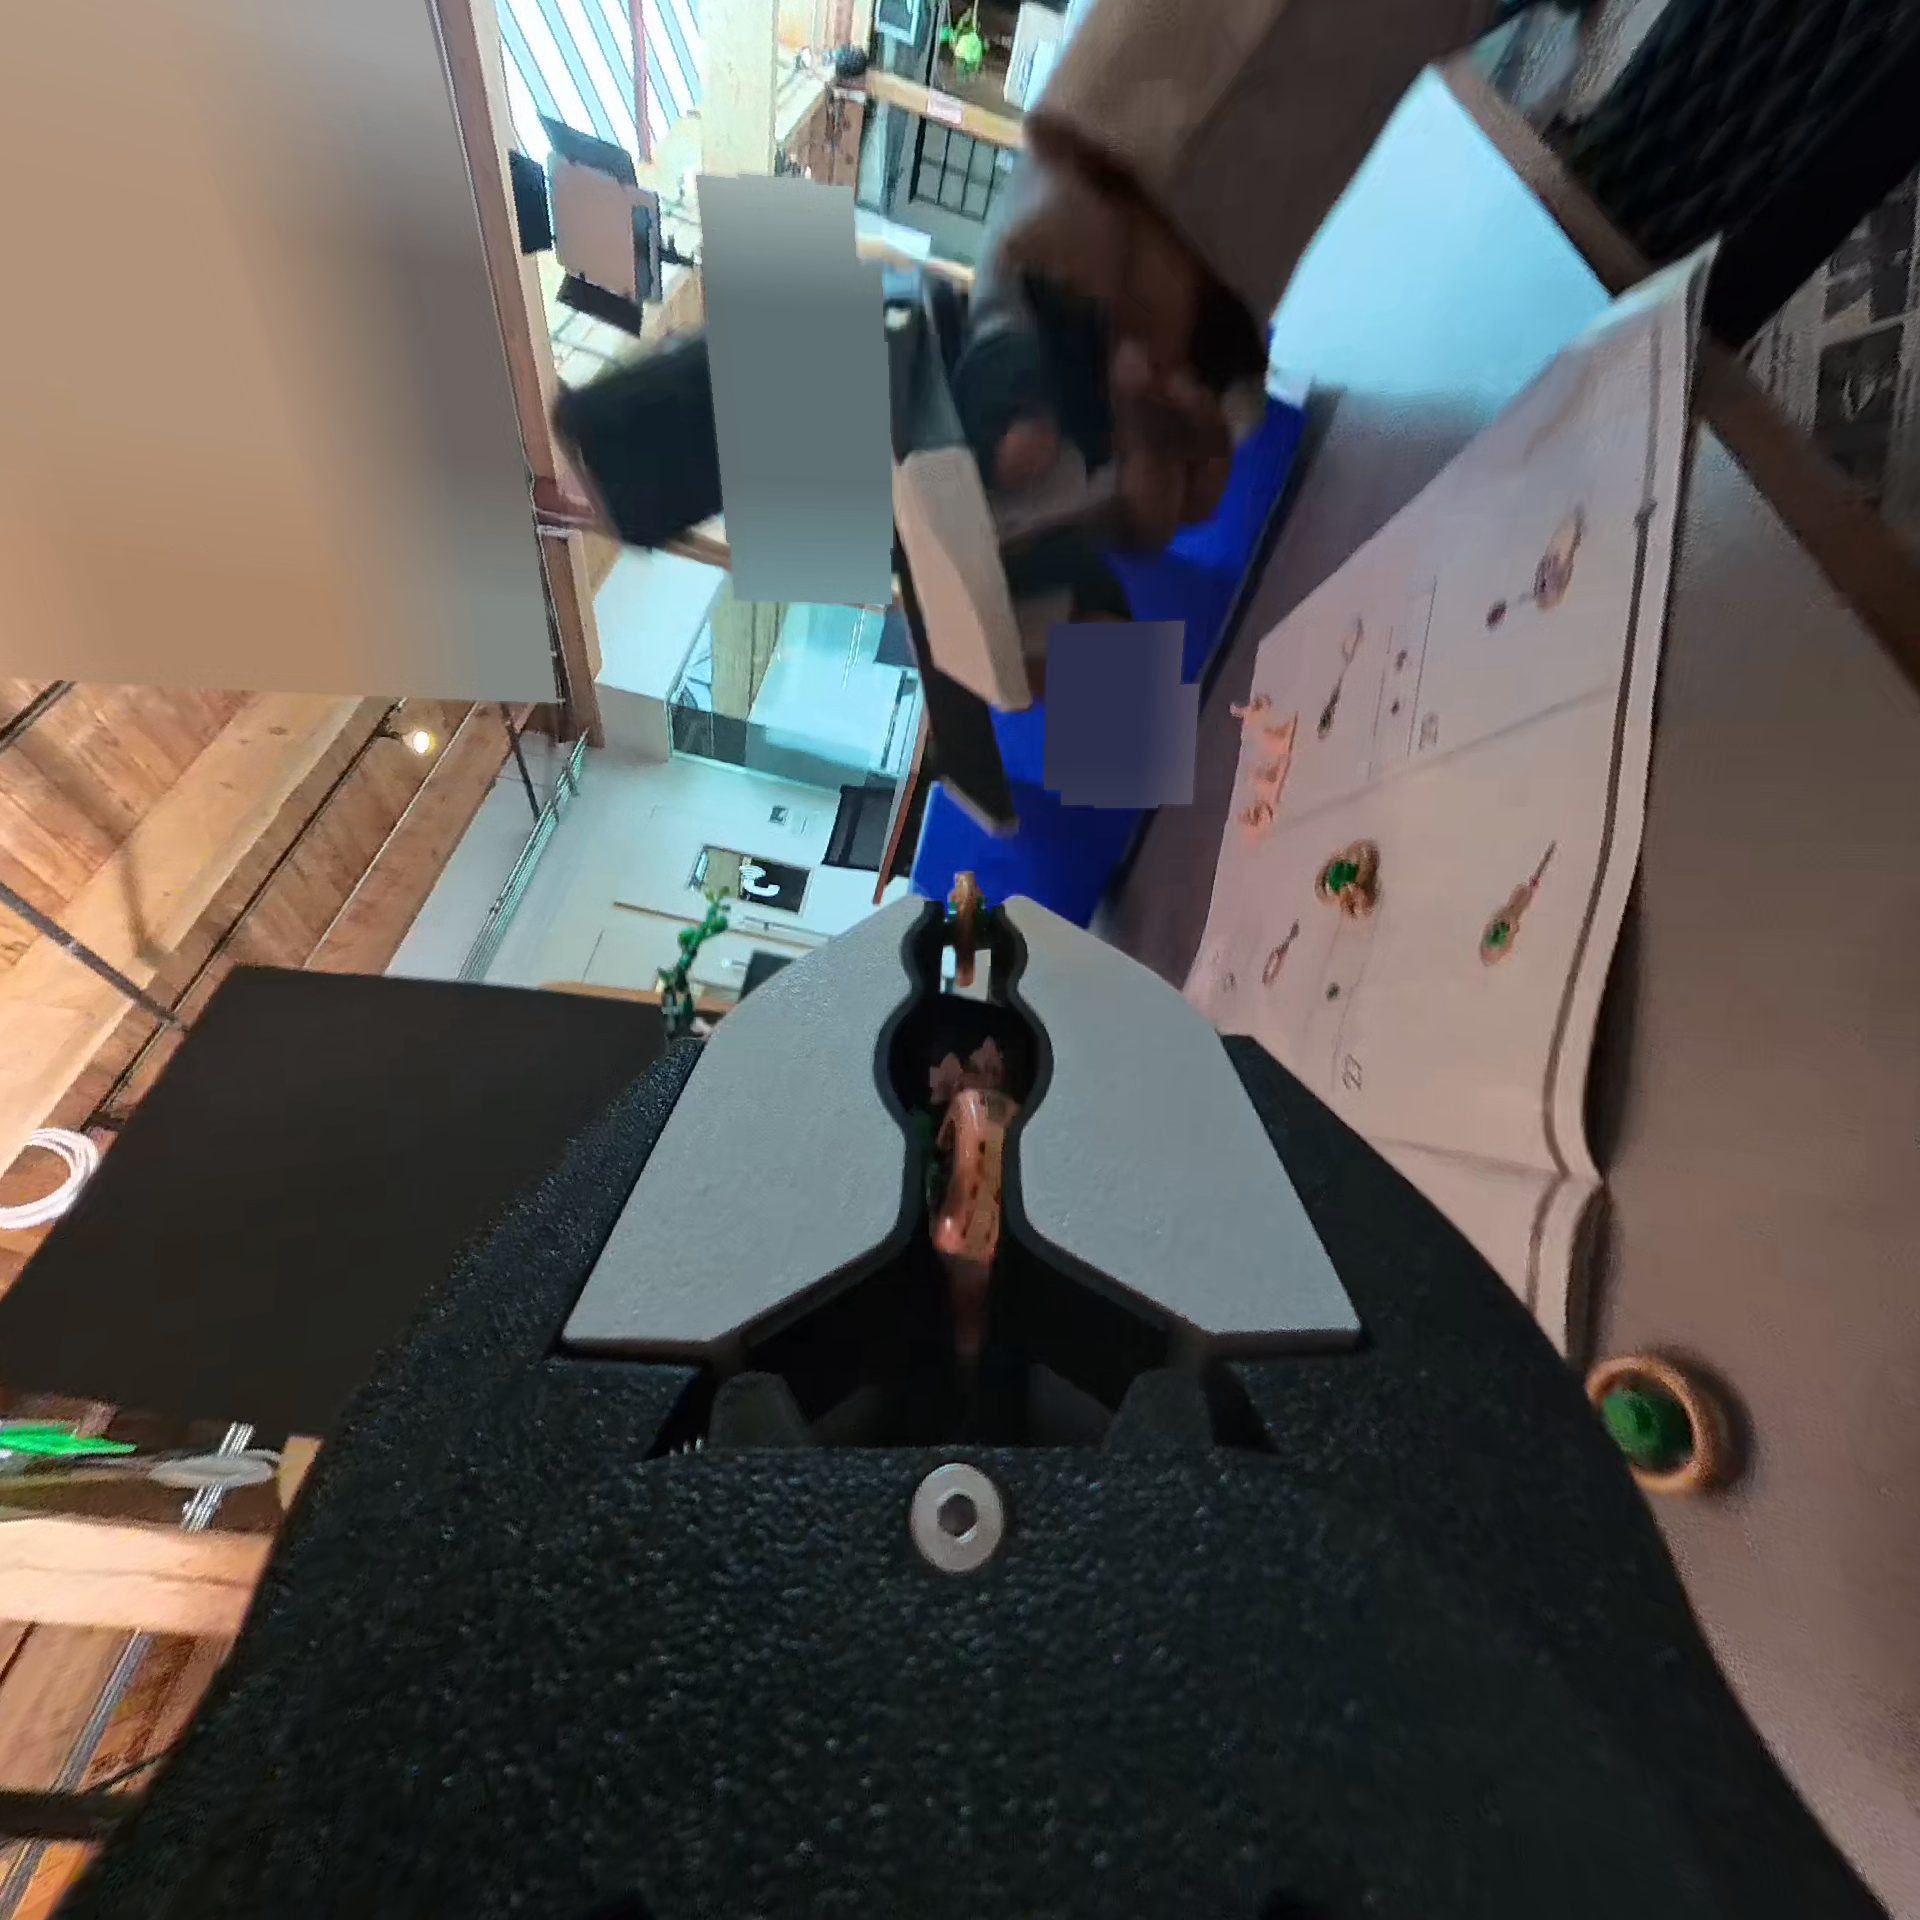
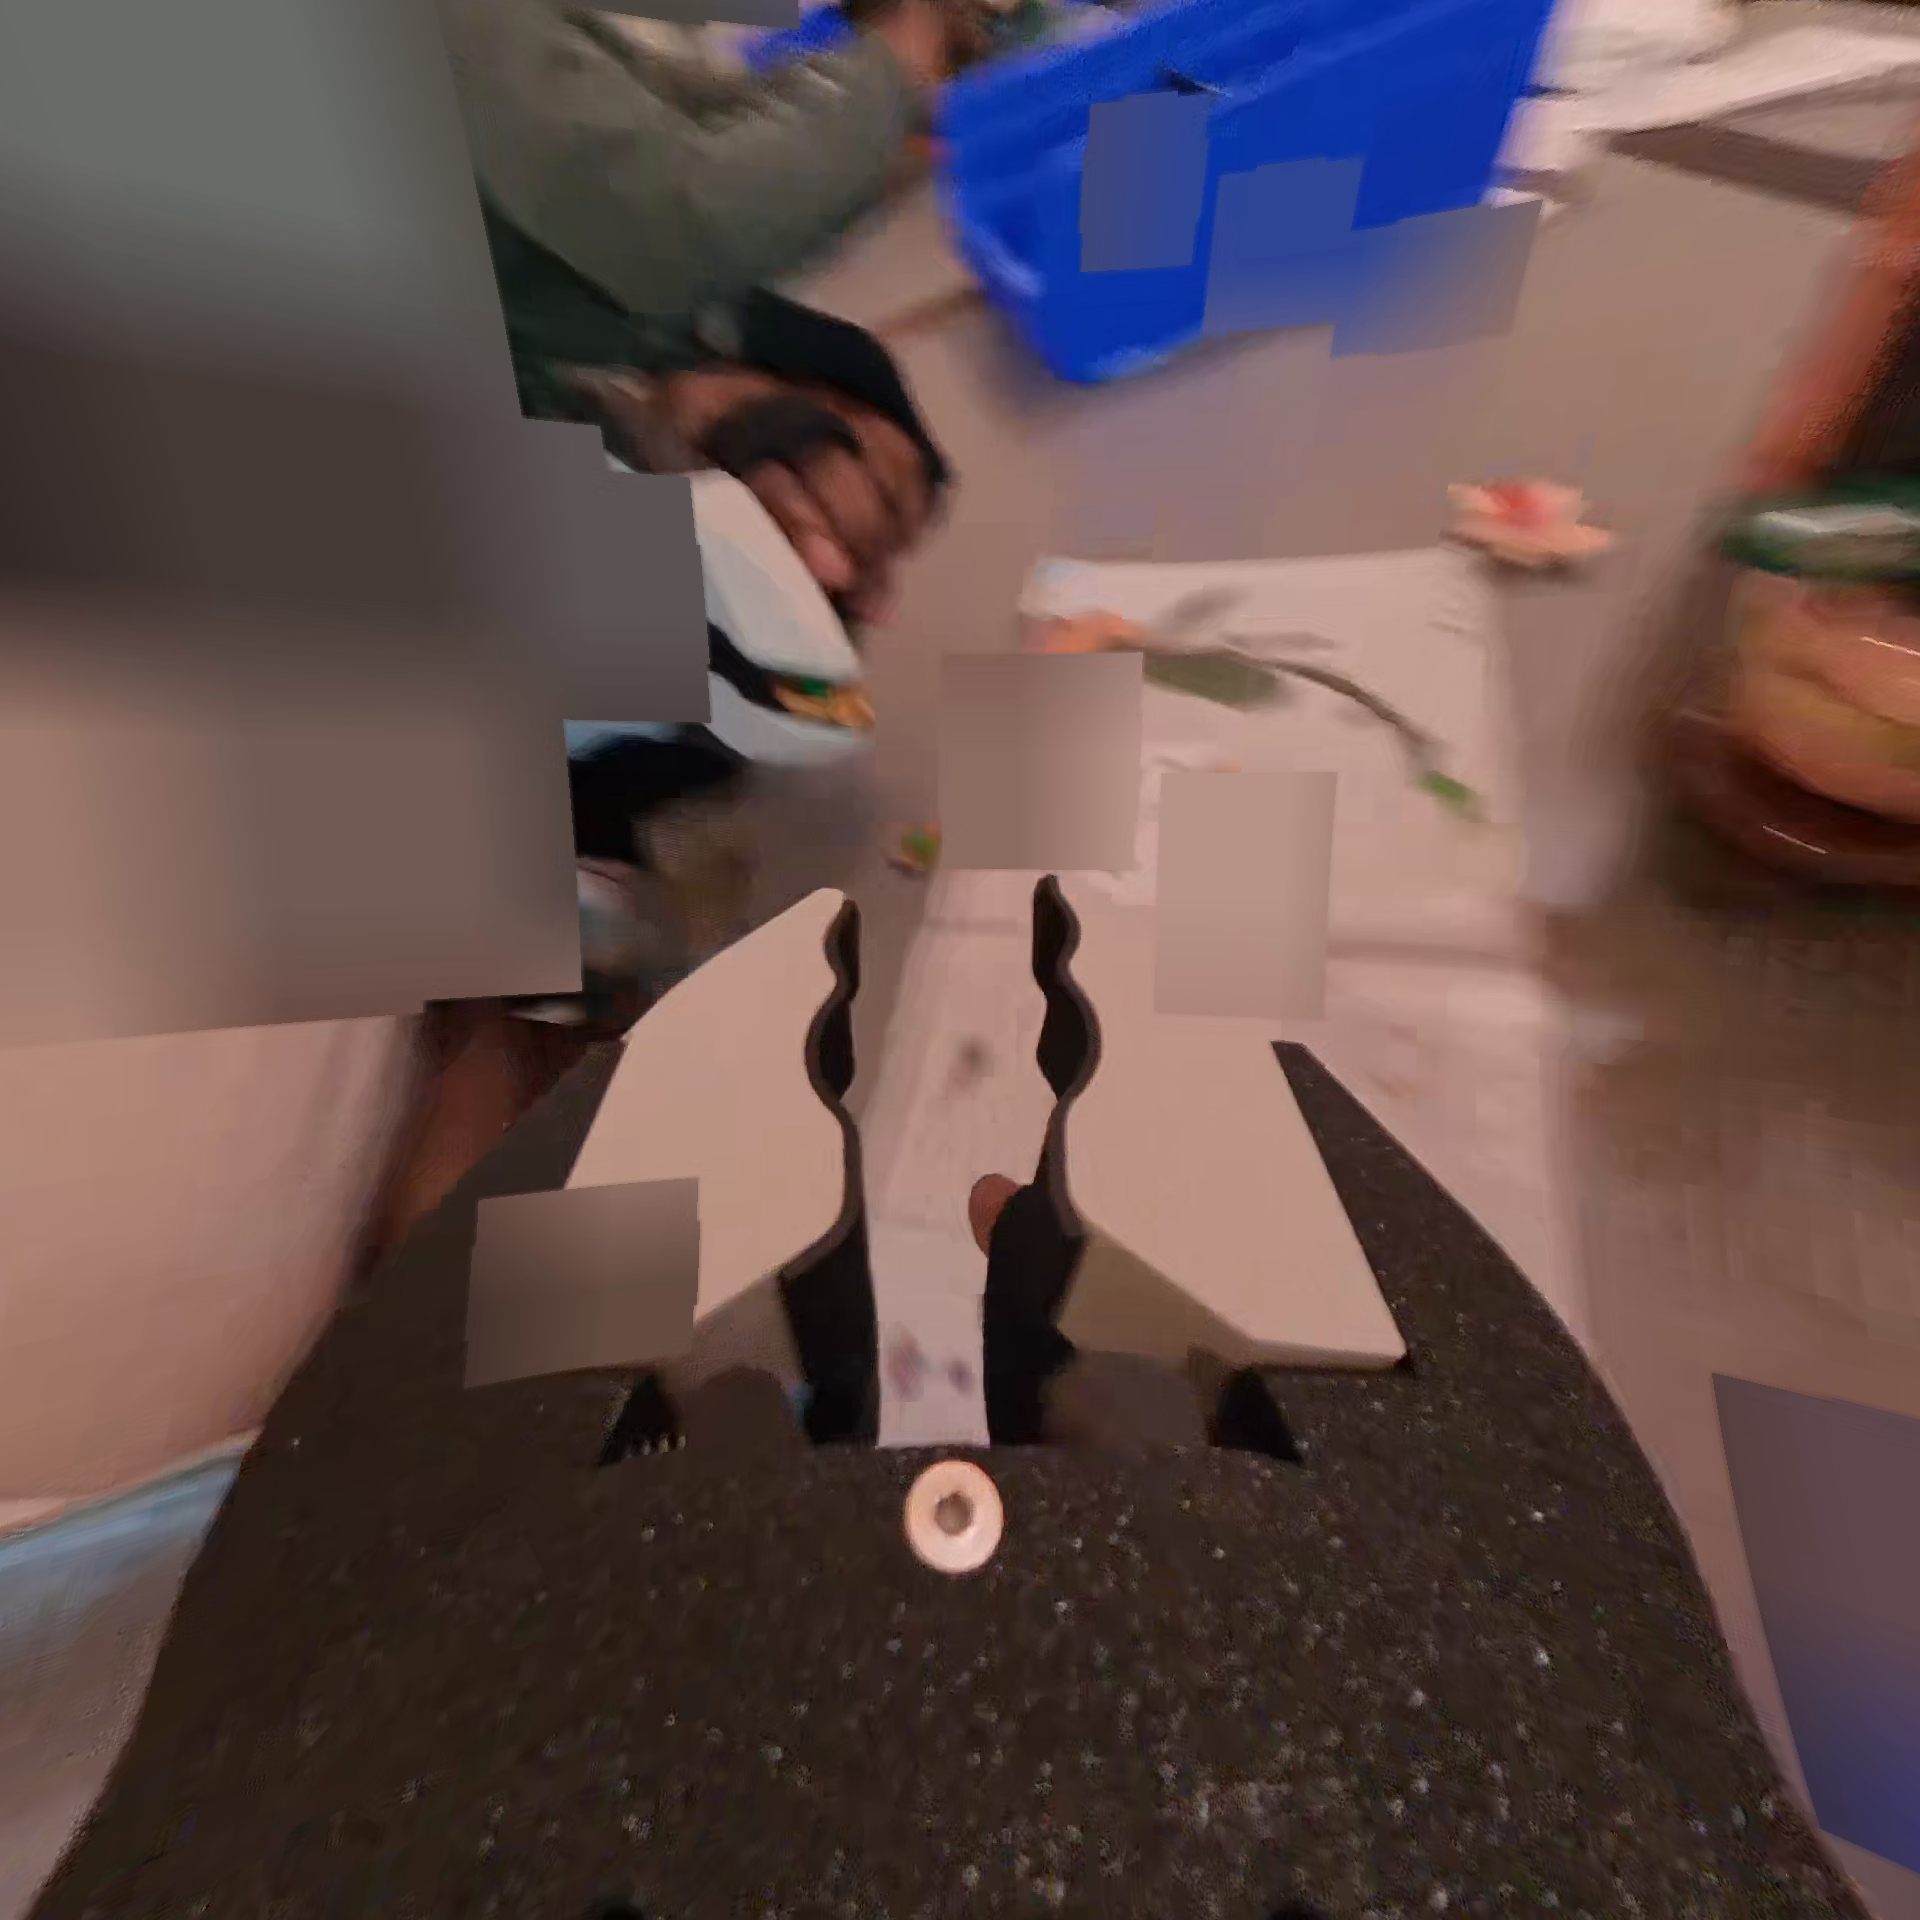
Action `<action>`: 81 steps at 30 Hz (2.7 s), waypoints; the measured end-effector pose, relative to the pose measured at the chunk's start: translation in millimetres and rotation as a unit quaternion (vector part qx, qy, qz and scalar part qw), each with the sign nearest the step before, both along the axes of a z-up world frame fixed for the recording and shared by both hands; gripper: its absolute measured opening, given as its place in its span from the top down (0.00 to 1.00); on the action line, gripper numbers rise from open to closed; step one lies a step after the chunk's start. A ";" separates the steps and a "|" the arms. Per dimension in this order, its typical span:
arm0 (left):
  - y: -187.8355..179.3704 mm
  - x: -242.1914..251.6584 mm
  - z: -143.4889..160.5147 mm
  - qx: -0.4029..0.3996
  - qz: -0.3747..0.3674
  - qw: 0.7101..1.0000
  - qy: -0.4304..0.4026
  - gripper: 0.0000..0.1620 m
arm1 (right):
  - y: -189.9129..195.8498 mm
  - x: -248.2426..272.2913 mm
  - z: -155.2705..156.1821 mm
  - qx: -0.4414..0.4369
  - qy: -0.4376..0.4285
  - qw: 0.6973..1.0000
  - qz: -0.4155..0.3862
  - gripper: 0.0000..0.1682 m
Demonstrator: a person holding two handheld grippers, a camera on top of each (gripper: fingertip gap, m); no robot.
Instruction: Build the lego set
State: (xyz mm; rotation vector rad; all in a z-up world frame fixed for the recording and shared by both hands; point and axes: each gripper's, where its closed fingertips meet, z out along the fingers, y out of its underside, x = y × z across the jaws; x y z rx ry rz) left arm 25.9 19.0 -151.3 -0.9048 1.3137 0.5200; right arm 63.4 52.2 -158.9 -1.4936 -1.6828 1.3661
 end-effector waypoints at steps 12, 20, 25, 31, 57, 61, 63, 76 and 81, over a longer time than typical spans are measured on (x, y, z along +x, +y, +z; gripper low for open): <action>8.6 -16.5 -36.9 -0.012 0.014 1.000 -0.017 0.95 | 72.4 101.4 -90.1 0.149 -0.238 0.913 -0.297 0.92; 11.8 -22.7 -39.7 -0.018 0.021 0.999 -0.027 0.95 | 87.2 78.2 -95.0 0.122 -0.229 0.911 -0.321 0.94; 13.1 -24.1 -42.0 -0.016 0.028 0.999 -0.021 0.95 | 92.6 75.1 -98.4 0.115 -0.228 0.911 -0.324 0.93; 12.5 -24.8 -42.3 -0.023 0.025 0.999 -0.028 0.95 | 84.1 65.9 -93.2 0.143 -0.188 0.929 -0.283 0.98; 12.3 -21.0 -50.5 -0.029 0.025 0.999 -0.011 0.95 | 26.5 109.9 -70.7 0.208 -0.194 0.951 -0.121 0.98; 11.8 -21.1 -50.9 -0.029 0.025 0.999 -0.009 0.95 | 25.5 106.2 -78.8 0.194 -0.200 0.953 -0.120 0.98; 12.0 -21.5 -51.9 -0.029 0.026 0.999 -0.006 0.95 | 19.2 101.2 -82.8 0.189 -0.197 0.956 -0.106 0.98; 15.4 -22.2 -53.8 -0.026 0.032 0.999 0.003 0.95 | 6.3 90.6 -87.0 0.181 -0.180 0.964 -0.076 0.98; 17.6 -29.1 -45.5 -0.027 0.044 0.998 -0.027 0.95 | 11.1 83.9 -89.4 0.187 -0.170 0.963 -0.088 0.98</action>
